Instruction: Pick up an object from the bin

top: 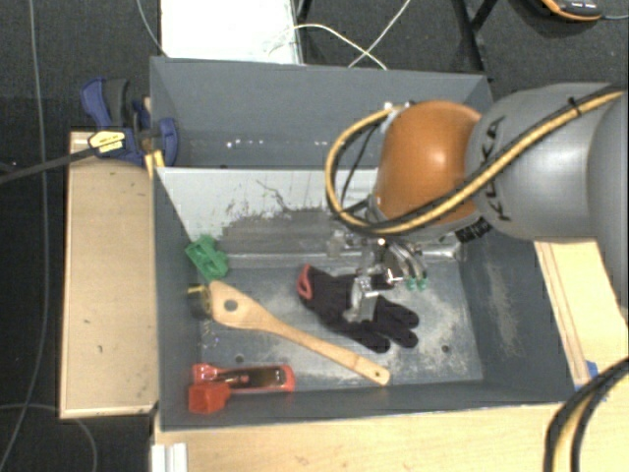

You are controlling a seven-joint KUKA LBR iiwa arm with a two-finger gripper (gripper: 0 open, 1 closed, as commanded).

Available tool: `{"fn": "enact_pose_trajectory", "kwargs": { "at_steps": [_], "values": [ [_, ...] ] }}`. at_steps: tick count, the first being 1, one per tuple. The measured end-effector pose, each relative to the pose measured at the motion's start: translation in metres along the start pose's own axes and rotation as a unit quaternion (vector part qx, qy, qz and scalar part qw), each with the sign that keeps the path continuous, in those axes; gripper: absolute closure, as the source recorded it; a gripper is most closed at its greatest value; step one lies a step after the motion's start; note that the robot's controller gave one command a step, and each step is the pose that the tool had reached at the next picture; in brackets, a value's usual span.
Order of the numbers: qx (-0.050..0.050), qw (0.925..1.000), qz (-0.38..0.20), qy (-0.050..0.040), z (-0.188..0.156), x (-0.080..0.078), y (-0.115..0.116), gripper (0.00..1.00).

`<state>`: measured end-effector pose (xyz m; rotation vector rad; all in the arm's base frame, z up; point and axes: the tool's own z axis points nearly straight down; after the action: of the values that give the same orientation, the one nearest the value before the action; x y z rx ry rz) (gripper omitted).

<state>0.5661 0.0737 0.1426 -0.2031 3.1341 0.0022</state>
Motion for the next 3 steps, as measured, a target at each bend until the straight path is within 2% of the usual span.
{"fn": "enact_pose_trajectory", "kwargs": {
  "at_steps": [1, 2, 3],
  "values": [
    [0.000, 0.9999, 0.017, -0.0006, 0.024, -0.003, -0.003, 0.00],
    [0.000, 0.9943, 0.107, 0.0011, 0.073, 0.032, 0.006, 0.00],
    [0.000, 0.9991, -0.043, -0.0064, 0.062, -0.004, 0.011, 1.00]
  ]
}}
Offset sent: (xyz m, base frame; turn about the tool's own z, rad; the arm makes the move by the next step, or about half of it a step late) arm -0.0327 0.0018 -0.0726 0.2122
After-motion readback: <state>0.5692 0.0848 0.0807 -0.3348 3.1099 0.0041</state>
